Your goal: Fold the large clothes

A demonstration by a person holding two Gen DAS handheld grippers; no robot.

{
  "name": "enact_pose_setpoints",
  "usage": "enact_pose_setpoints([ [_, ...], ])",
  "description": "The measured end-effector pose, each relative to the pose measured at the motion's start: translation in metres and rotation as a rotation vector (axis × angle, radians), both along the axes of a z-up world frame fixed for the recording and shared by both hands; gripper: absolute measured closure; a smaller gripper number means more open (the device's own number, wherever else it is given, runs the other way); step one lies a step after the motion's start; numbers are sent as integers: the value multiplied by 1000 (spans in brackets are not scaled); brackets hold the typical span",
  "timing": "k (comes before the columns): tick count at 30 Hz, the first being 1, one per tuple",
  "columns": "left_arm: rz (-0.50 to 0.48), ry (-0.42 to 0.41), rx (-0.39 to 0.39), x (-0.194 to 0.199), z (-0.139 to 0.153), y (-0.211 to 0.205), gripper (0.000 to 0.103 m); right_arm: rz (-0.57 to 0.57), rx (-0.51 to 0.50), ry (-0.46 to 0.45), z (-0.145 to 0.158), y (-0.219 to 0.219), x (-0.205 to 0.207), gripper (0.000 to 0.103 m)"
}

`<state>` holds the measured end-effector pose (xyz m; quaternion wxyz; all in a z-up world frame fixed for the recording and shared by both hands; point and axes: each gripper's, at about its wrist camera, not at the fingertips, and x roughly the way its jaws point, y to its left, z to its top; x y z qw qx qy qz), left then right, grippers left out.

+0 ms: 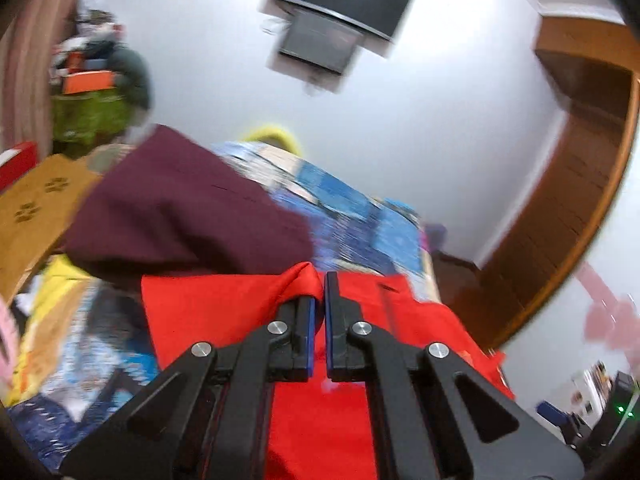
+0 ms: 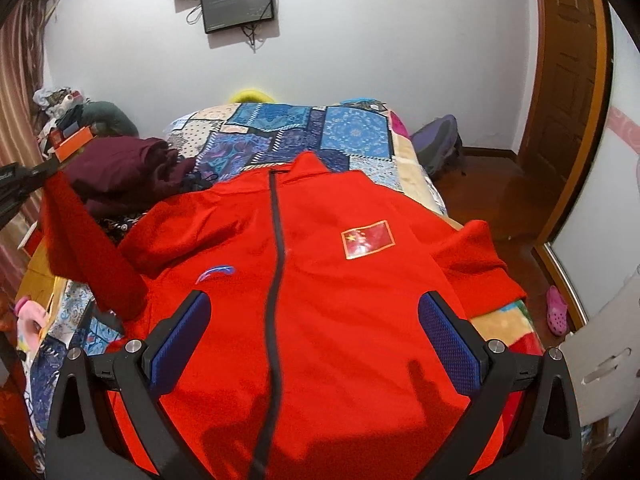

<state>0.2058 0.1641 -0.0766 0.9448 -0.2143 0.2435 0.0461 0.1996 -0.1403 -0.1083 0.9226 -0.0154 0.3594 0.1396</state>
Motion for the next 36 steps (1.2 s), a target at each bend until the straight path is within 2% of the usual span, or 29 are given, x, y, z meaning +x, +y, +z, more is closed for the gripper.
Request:
enact_pose_setpoints([
  [8, -246, 144, -31, 49, -33, -83, 101, -36, 7, 36, -12, -20, 5, 0],
  [11, -348, 228, -29, 59, -55, -117, 101, -51, -5, 43, -16, -27, 6, 0],
  [15, -485, 388, -46, 66, -91, -159, 101, -66, -17, 53, -21, -34, 8, 0],
  [19, -560, 501, -12, 62, -120, -182, 101, -75, -14, 63, -22, -38, 10, 0],
  [21, -559, 482, 22, 55, -119, -188, 100, -77, -19, 61, -22, -38, 10, 0],
  [24, -578, 500, 63, 46, -111, -191, 95, -78, -37, 58, -21, -36, 11, 0],
  [27, -582, 479, 126, 32, -100, -192, 78, -63, -39, 46, -17, -31, 11, 0],
  [28, -574, 467, 150, 30, -96, -190, 67, -55, -39, 39, -16, -30, 11, 0],
  [29, -560, 449, 175, 30, -91, -185, 59, -46, -41, 31, -13, -27, 10, 0],
  [32, -499, 384, 237, 17, -75, -162, 52, -10, -56, 7, -6, -16, 11, 0],
  [36, -391, 334, 277, 3, -57, -123, 45, 61, -75, -32, 4, 5, 10, 0],
])
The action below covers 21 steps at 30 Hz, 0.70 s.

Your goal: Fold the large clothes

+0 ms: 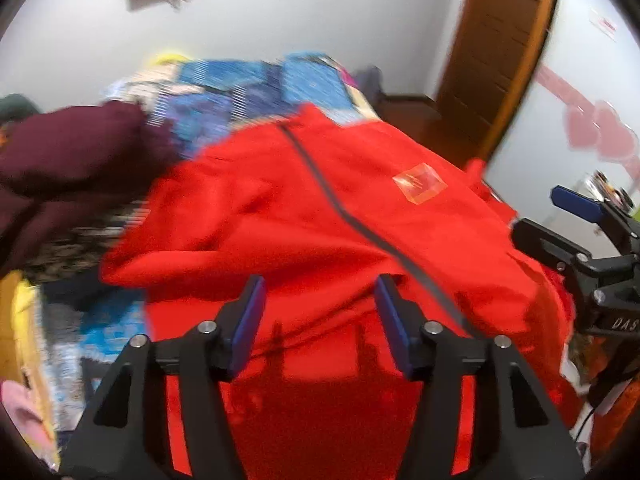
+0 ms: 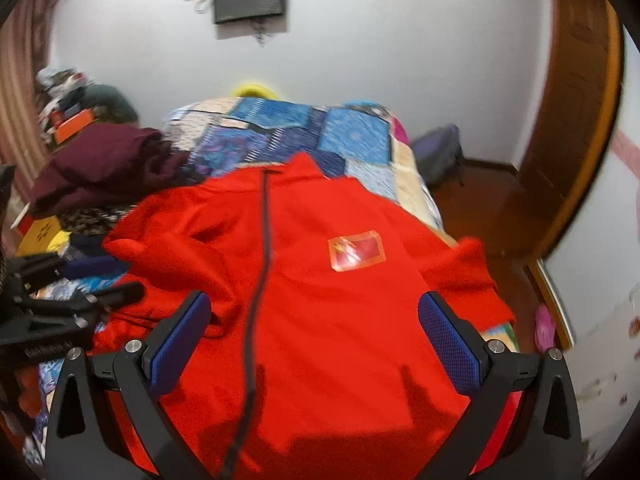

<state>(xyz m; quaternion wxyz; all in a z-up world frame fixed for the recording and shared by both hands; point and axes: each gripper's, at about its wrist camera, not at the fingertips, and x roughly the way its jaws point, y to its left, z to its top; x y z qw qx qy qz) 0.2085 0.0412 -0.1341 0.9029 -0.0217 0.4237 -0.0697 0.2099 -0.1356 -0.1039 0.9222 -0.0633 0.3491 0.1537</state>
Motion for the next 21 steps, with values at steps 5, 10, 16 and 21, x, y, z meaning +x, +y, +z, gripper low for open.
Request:
enact_pose_setpoints([
  [5, 137, -51, 57, -22, 11, 59, 41, 136, -25, -7, 7, 42, 4, 0],
  [10, 238, -35, 65, -36, 1, 107, 40, 308, -71, 60, -3, 92, 11, 0],
  [16, 320, 18, 80, -54, -26, 147, 40, 484, -156, 189, -39, 156, 16, 2],
  [21, 367, 60, 70, -67, -47, 167, 40, 581, -205, 291, -70, 200, 18, 11],
])
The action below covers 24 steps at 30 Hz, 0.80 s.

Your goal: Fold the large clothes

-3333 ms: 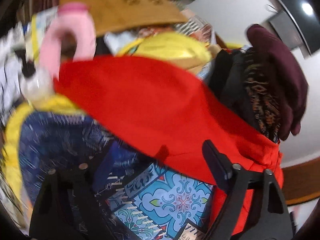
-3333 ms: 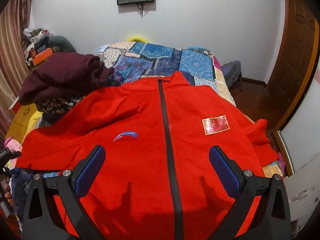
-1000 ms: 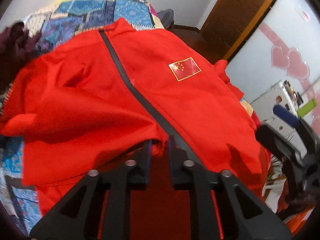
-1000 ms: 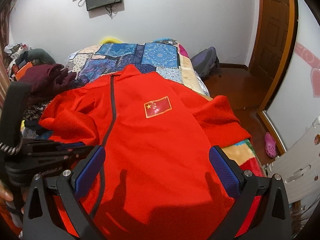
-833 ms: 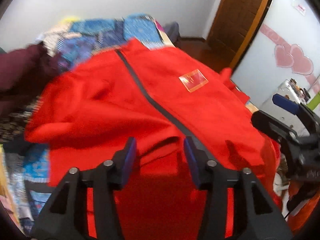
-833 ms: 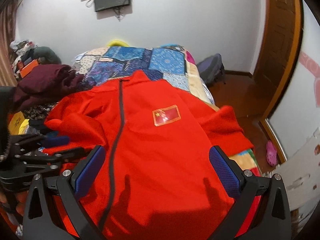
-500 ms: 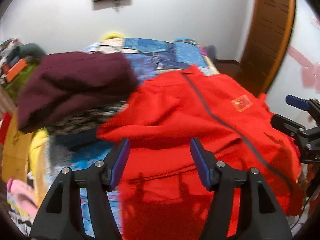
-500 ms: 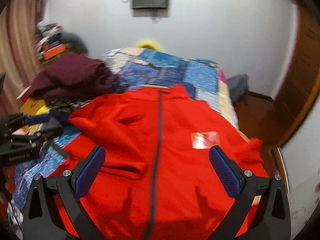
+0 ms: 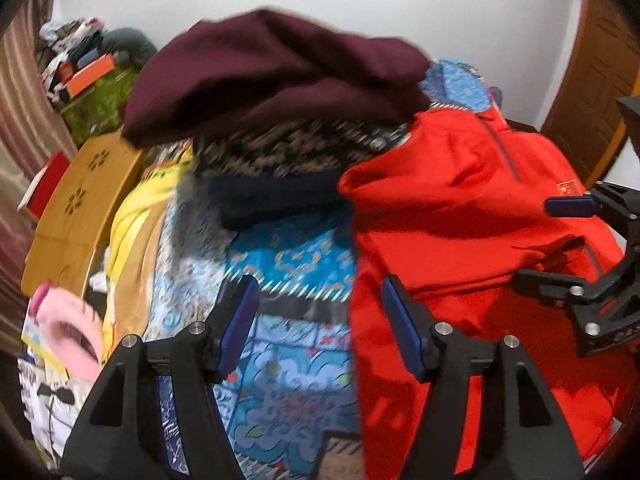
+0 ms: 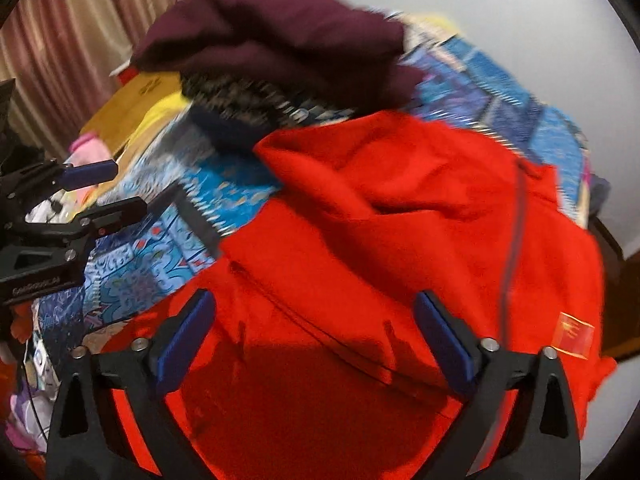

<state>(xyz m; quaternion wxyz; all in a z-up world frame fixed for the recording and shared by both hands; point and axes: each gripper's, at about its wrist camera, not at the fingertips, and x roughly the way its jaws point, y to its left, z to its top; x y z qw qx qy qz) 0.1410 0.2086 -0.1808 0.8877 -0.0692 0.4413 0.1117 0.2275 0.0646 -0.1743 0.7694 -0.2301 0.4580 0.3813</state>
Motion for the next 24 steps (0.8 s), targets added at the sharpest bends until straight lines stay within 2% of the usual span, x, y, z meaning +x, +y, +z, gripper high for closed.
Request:
enact_pose_setpoints([
  [1, 9, 5, -6, -2, -3, 3, 40, 10, -10, 18, -3, 4, 1, 16],
  [5, 43, 28, -49, -10, -18, 17, 40, 46, -60, 85, -23, 27, 6, 22],
  [8, 64, 46, -72, -15, -29, 25, 40, 77, -82, 131, -35, 41, 7, 31],
  [13, 83, 76, -123, -17, -45, 33, 40, 89, -100, 187, -51, 56, 8, 57],
  [15, 85, 84, -132, -16, -50, 34, 40, 82, -102, 184, -54, 58, 9, 60],
  [17, 83, 90, -141, -15, -52, 33, 40, 76, -104, 186, -58, 60, 11, 68],
  [19, 80, 94, -150, -14, -55, 33, 40, 65, -100, 199, -62, 61, 13, 84],
  [21, 72, 99, -156, -13, -56, 32, 40, 54, -92, 197, -62, 60, 15, 94],
  [24, 58, 101, -157, -11, -56, 29, 40, 40, -62, 173, -55, 55, 14, 97],
])
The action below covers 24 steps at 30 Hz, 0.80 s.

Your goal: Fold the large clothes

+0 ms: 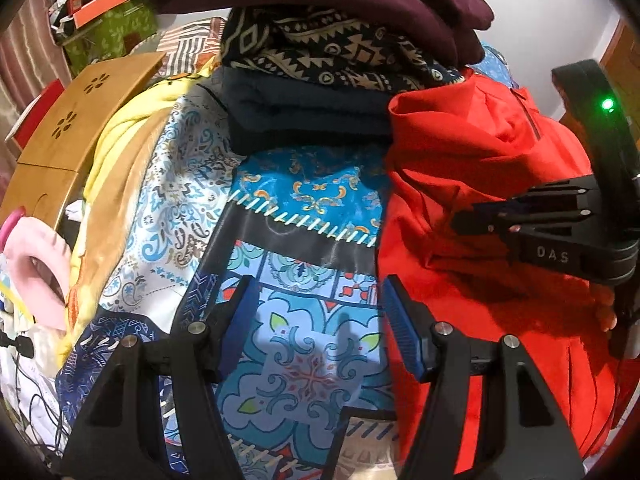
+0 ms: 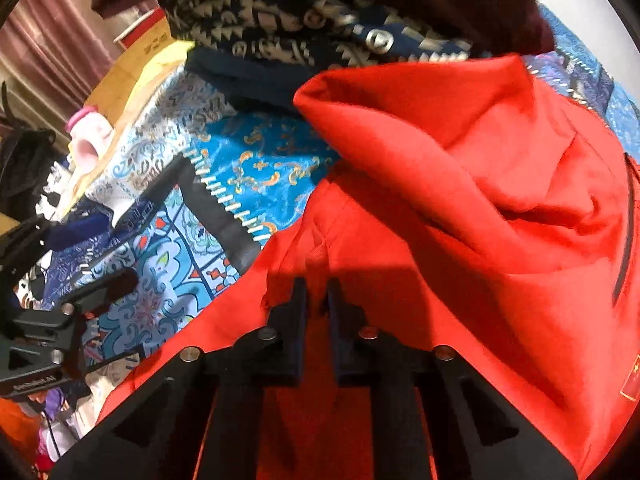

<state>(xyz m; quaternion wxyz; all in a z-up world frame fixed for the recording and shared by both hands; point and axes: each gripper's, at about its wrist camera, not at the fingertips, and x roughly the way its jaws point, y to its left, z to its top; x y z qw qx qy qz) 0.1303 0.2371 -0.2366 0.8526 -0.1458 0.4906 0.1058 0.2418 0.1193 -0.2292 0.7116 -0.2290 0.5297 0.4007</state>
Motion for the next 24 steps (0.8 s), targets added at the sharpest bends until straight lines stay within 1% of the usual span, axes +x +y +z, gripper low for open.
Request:
enact_pose_setpoints([
  [5, -42, 10, 4, 10, 0, -13, 40, -31, 81, -102, 37, -17, -5, 98],
  [7, -71, 18, 11, 18, -1, -22, 40, -59, 122, -122, 52, -27, -2, 98],
  [10, -121, 36, 21, 31, -5, -37, 38, -113, 190, -157, 79, -48, 6, 98],
  [12, -153, 57, 13, 43, -11, -48, 37, -147, 239, -176, 100, -67, 13, 98],
  [15, -187, 96, 9, 59, -21, -61, 37, -204, 290, -253, 127, -94, 18, 99],
  [18, -213, 130, 26, 74, -31, -76, 37, -271, 345, -312, 152, -125, 23, 99],
  [20, -207, 145, 35, 82, -37, -81, 36, -323, 375, -352, 167, -147, 27, 99],
  [24, -129, 135, 81, 93, -39, -80, 32, -420, 411, -404, 186, -184, 37, 99],
])
